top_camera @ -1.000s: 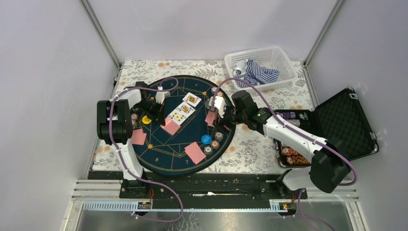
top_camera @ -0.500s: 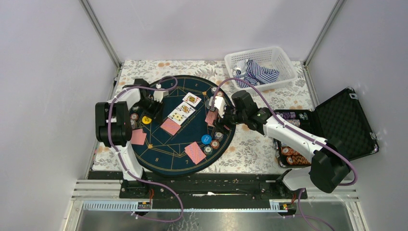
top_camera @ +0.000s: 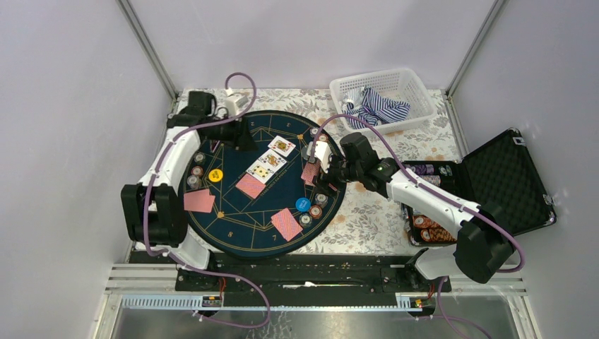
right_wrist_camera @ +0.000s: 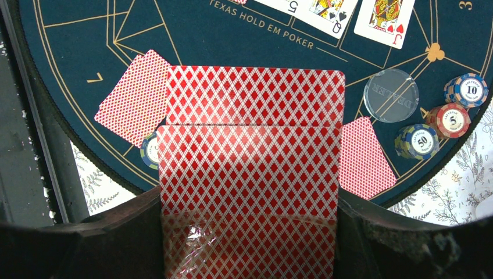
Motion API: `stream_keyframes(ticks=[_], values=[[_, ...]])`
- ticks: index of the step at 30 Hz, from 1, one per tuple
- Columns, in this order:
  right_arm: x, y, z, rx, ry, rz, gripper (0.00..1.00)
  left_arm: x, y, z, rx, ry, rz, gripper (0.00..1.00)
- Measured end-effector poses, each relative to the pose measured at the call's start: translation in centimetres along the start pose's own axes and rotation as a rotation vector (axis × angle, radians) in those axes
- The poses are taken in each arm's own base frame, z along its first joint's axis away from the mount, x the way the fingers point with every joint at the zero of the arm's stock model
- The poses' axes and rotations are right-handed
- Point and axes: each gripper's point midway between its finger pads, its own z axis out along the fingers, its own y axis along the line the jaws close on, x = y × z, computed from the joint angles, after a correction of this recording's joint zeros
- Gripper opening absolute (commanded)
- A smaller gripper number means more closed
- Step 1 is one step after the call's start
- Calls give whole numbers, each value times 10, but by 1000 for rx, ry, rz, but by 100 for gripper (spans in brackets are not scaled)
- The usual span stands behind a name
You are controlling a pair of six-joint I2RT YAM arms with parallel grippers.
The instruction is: Distribute texas hold em gaming equipment
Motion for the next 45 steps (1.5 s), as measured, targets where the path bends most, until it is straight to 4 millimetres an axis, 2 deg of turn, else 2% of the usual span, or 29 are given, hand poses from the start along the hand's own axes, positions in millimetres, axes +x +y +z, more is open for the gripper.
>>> stream_keyframes(ticks=[3, 5, 6, 11, 15, 21, 26, 38, 45], values=[[0, 0, 0, 0, 0, 0, 0, -11, -60, 16, 165, -13, -1, 52], [0, 0, 0, 0, 0, 0, 0, -11, -94, 26, 263, -9, -14, 53], [0, 0, 0, 0, 0, 1, 0, -6, -120, 33, 345, 11, -38, 53], [0, 0, 0, -2, -1, 0, 0, 0, -163, 41, 468, 54, -96, 55], [0, 0, 0, -2, -1, 0, 0, -1, -187, 45, 530, 67, -91, 55], [0, 0, 0, -2, -1, 0, 0, 5, -200, 54, 557, 97, -92, 52], [0, 0, 0, -2, -1, 0, 0, 8, -202, 57, 547, 108, -92, 41], [0, 0, 0, 0, 0, 1, 0, 22, -192, 60, 496, 147, -77, 19], [2, 1, 0, -2, 9, 5, 0, 22, -183, 57, 478, 145, -90, 14]])
